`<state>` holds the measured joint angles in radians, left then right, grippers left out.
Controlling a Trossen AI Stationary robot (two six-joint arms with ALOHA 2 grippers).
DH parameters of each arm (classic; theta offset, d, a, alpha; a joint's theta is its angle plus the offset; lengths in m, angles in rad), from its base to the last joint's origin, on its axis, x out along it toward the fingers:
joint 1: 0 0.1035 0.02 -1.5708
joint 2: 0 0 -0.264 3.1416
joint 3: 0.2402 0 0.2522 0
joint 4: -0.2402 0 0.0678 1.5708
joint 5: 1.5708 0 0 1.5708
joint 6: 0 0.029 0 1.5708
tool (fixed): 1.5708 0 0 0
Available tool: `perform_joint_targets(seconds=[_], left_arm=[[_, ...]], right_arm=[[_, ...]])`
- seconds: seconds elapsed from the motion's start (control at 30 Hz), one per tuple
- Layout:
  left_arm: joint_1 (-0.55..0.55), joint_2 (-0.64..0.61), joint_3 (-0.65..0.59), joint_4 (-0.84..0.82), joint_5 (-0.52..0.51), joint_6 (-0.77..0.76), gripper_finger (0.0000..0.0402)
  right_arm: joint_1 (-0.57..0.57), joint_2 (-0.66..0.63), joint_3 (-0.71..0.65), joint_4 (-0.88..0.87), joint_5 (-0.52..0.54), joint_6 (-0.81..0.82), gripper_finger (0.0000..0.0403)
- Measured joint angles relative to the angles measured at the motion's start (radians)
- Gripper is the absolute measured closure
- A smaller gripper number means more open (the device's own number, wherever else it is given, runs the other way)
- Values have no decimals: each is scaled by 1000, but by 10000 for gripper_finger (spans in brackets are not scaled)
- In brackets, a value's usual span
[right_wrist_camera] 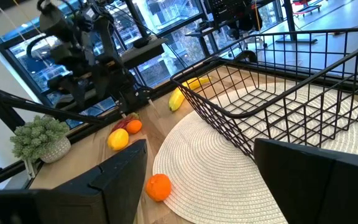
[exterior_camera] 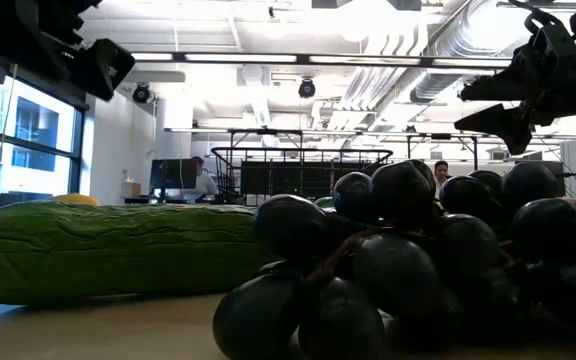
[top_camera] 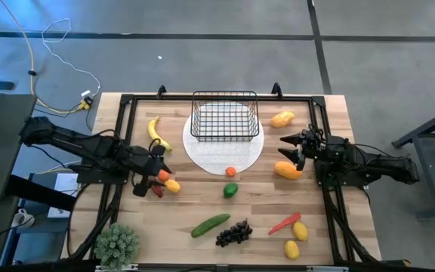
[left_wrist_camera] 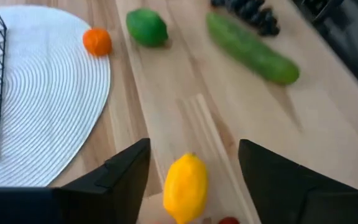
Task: Build produce basket
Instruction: Put the left lemon into the wire basket
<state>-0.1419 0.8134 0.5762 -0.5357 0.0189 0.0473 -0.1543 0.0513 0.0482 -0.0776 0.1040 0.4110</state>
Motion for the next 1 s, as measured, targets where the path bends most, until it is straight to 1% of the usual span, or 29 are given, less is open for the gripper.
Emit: perform_joint_targets(seconds=[0.2,0.37,0.6,1.0], left_arm=[[-65,120,0,-2,-90,-19,105],[-78,236,0,3,-112,-55,81],[-78,357,0,32,-122,-70,67],[-74,510,0,91,-135,-62,66]], right_arm=[[0,0,0,0,0,0,128],[0,0,0,0,0,0,128],[0,0,0,0,0,0,128],[0,0,0,0,0,0,128]])
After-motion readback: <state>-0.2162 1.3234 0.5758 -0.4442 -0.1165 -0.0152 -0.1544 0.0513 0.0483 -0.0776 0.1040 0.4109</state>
